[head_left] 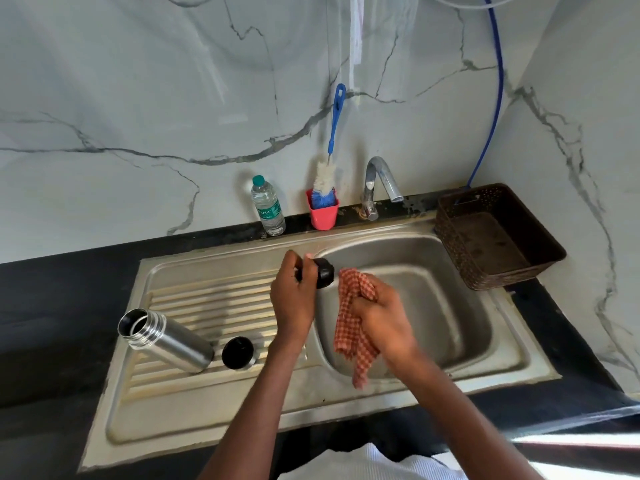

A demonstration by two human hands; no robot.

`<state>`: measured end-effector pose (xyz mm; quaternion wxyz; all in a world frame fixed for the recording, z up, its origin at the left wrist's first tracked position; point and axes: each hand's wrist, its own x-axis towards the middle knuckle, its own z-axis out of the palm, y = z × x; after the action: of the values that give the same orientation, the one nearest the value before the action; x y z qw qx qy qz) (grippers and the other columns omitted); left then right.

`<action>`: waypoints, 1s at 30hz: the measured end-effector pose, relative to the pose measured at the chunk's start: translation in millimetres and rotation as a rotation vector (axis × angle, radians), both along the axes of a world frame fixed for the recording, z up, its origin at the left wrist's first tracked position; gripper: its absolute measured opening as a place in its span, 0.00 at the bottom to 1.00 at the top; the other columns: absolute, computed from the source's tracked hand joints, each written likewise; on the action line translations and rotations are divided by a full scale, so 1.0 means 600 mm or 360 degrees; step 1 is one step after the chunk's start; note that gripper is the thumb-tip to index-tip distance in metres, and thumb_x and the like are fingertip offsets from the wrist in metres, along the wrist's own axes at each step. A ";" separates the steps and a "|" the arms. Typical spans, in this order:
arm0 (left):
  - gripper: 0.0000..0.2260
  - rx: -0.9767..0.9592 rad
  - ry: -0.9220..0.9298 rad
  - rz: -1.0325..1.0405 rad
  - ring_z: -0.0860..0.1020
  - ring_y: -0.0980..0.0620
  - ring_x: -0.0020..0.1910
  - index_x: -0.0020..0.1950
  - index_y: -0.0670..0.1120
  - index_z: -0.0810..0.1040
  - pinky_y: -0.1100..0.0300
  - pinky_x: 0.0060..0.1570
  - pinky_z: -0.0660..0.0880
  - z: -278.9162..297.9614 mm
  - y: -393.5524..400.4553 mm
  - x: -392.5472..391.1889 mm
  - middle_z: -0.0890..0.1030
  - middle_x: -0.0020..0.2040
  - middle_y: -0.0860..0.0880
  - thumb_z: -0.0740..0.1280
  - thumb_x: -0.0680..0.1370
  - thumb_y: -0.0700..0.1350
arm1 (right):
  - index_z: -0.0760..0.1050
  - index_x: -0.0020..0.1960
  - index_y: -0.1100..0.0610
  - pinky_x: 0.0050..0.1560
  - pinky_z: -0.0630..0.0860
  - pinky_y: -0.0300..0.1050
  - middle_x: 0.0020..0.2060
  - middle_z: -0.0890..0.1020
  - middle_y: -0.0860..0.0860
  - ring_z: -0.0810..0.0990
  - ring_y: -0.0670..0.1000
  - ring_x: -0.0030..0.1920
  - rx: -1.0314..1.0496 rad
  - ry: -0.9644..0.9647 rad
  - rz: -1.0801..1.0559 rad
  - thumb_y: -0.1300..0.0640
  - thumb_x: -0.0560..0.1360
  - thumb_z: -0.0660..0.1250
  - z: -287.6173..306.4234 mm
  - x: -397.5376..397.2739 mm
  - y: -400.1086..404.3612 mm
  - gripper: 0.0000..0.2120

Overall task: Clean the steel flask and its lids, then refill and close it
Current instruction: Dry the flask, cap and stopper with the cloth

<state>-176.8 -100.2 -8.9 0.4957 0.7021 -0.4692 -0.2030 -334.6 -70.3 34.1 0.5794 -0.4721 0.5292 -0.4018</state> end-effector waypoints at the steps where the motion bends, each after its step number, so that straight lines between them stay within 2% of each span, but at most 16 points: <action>1: 0.17 0.0080 0.0370 0.0025 0.72 0.52 0.34 0.41 0.49 0.70 0.56 0.35 0.70 -0.001 0.000 -0.005 0.74 0.33 0.54 0.63 0.83 0.58 | 0.79 0.63 0.54 0.39 0.80 0.36 0.50 0.81 0.49 0.81 0.44 0.41 -0.0352 0.0354 -0.0036 0.71 0.77 0.62 -0.006 0.003 -0.002 0.20; 2: 0.16 0.0176 0.0716 0.0016 0.70 0.51 0.32 0.40 0.50 0.70 0.57 0.34 0.69 0.000 0.001 -0.012 0.73 0.32 0.52 0.64 0.83 0.56 | 0.76 0.68 0.51 0.38 0.77 0.31 0.56 0.77 0.48 0.80 0.42 0.42 -0.0642 0.0690 0.0000 0.70 0.76 0.63 -0.012 0.007 -0.004 0.25; 3: 0.15 0.0292 0.1001 -0.0006 0.69 0.52 0.30 0.40 0.50 0.72 0.59 0.30 0.66 0.005 0.005 -0.021 0.72 0.30 0.52 0.64 0.84 0.54 | 0.73 0.72 0.48 0.38 0.75 0.30 0.60 0.74 0.47 0.79 0.43 0.45 -0.0836 0.0984 0.0056 0.69 0.75 0.64 -0.018 0.011 -0.006 0.29; 4: 0.12 0.0413 0.1208 -0.0015 0.66 0.53 0.27 0.42 0.50 0.73 0.61 0.28 0.62 0.011 0.009 -0.027 0.71 0.28 0.52 0.64 0.84 0.52 | 0.70 0.74 0.46 0.38 0.76 0.35 0.63 0.72 0.47 0.78 0.47 0.50 -0.0934 0.1178 0.0105 0.68 0.74 0.65 -0.022 0.014 -0.006 0.32; 6: 0.10 0.0582 0.1412 -0.0012 0.62 0.55 0.22 0.45 0.49 0.75 0.63 0.25 0.57 0.023 0.015 -0.034 0.67 0.25 0.52 0.63 0.83 0.51 | 0.68 0.76 0.45 0.41 0.81 0.48 0.65 0.71 0.46 0.77 0.53 0.57 -0.0961 0.1297 0.0116 0.67 0.73 0.66 -0.034 0.012 0.002 0.34; 7: 0.10 0.0611 0.1449 -0.0010 0.60 0.56 0.21 0.44 0.49 0.75 0.63 0.24 0.56 0.025 0.017 -0.033 0.66 0.24 0.53 0.63 0.83 0.51 | 0.68 0.75 0.45 0.41 0.82 0.51 0.65 0.72 0.45 0.77 0.54 0.57 -0.0961 0.1314 0.0108 0.67 0.73 0.66 -0.042 0.008 0.008 0.34; 9: 0.12 0.0655 0.1504 -0.0044 0.58 0.56 0.20 0.42 0.50 0.75 0.64 0.24 0.55 0.021 0.016 -0.031 0.64 0.24 0.53 0.62 0.83 0.52 | 0.71 0.74 0.46 0.44 0.82 0.51 0.64 0.73 0.42 0.78 0.50 0.56 -0.0952 0.1205 0.0099 0.67 0.73 0.66 -0.046 0.003 0.018 0.32; 11: 0.13 0.0723 0.1557 -0.0116 0.58 0.56 0.20 0.42 0.50 0.75 0.64 0.23 0.56 0.020 0.016 -0.033 0.64 0.24 0.53 0.62 0.84 0.53 | 0.76 0.70 0.46 0.51 0.82 0.47 0.60 0.78 0.41 0.79 0.42 0.54 -0.0734 0.0814 0.0023 0.68 0.74 0.65 -0.037 0.000 0.005 0.28; 13: 0.13 0.0750 0.1594 -0.0163 0.59 0.56 0.20 0.42 0.50 0.76 0.64 0.22 0.58 0.018 0.018 -0.039 0.65 0.24 0.54 0.62 0.84 0.53 | 0.78 0.67 0.45 0.55 0.82 0.49 0.57 0.80 0.41 0.80 0.41 0.54 -0.0537 0.0637 0.0014 0.67 0.76 0.64 -0.030 -0.001 -0.012 0.25; 15: 0.15 0.0753 0.1596 -0.0144 0.59 0.56 0.21 0.41 0.49 0.76 0.63 0.23 0.57 0.015 0.017 -0.043 0.65 0.25 0.53 0.61 0.84 0.53 | 0.75 0.70 0.45 0.52 0.83 0.50 0.61 0.78 0.40 0.81 0.45 0.55 -0.0654 0.0875 0.0081 0.66 0.75 0.63 -0.023 0.001 -0.008 0.28; 18: 0.16 0.0778 0.1477 -0.0147 0.60 0.55 0.20 0.40 0.48 0.75 0.64 0.22 0.57 0.020 0.009 -0.041 0.66 0.24 0.52 0.58 0.85 0.53 | 0.67 0.76 0.45 0.45 0.83 0.51 0.69 0.71 0.39 0.76 0.50 0.59 -0.0883 0.1303 0.0207 0.66 0.73 0.64 -0.017 0.006 0.009 0.34; 22: 0.13 0.0780 0.1362 -0.0221 0.60 0.56 0.20 0.42 0.47 0.72 0.64 0.21 0.56 0.027 0.006 -0.040 0.66 0.24 0.52 0.59 0.85 0.51 | 0.70 0.72 0.41 0.47 0.81 0.53 0.66 0.73 0.38 0.76 0.52 0.59 -0.0829 0.1335 0.0264 0.67 0.74 0.63 0.003 0.006 -0.037 0.32; 24: 0.20 0.0856 0.1572 -0.0198 0.59 0.56 0.18 0.37 0.48 0.72 0.65 0.20 0.56 0.028 -0.001 -0.037 0.65 0.22 0.53 0.58 0.86 0.55 | 0.67 0.74 0.40 0.44 0.82 0.54 0.68 0.71 0.37 0.74 0.52 0.57 -0.0889 0.1493 0.0289 0.66 0.75 0.64 0.008 0.012 -0.033 0.33; 27: 0.27 0.1041 0.2134 -0.0176 0.58 0.58 0.14 0.28 0.48 0.68 0.67 0.15 0.53 0.044 -0.016 -0.030 0.62 0.19 0.54 0.58 0.86 0.56 | 0.60 0.79 0.40 0.35 0.82 0.51 0.75 0.63 0.36 0.69 0.51 0.55 -0.1030 0.1653 0.0338 0.60 0.78 0.64 0.003 0.026 0.003 0.33; 30: 0.25 0.1112 0.2171 -0.0168 0.57 0.58 0.13 0.29 0.50 0.65 0.68 0.14 0.52 0.053 -0.023 -0.022 0.61 0.19 0.54 0.59 0.86 0.56 | 0.60 0.79 0.39 0.34 0.80 0.51 0.76 0.62 0.35 0.69 0.51 0.56 -0.0952 0.1562 0.0327 0.58 0.78 0.59 -0.010 0.024 -0.014 0.32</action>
<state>-189.8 -113.9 22.9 0.4145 0.5139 -0.0012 -0.7510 -320.3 -78.8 28.0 0.1439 -0.7951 0.5506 -0.2097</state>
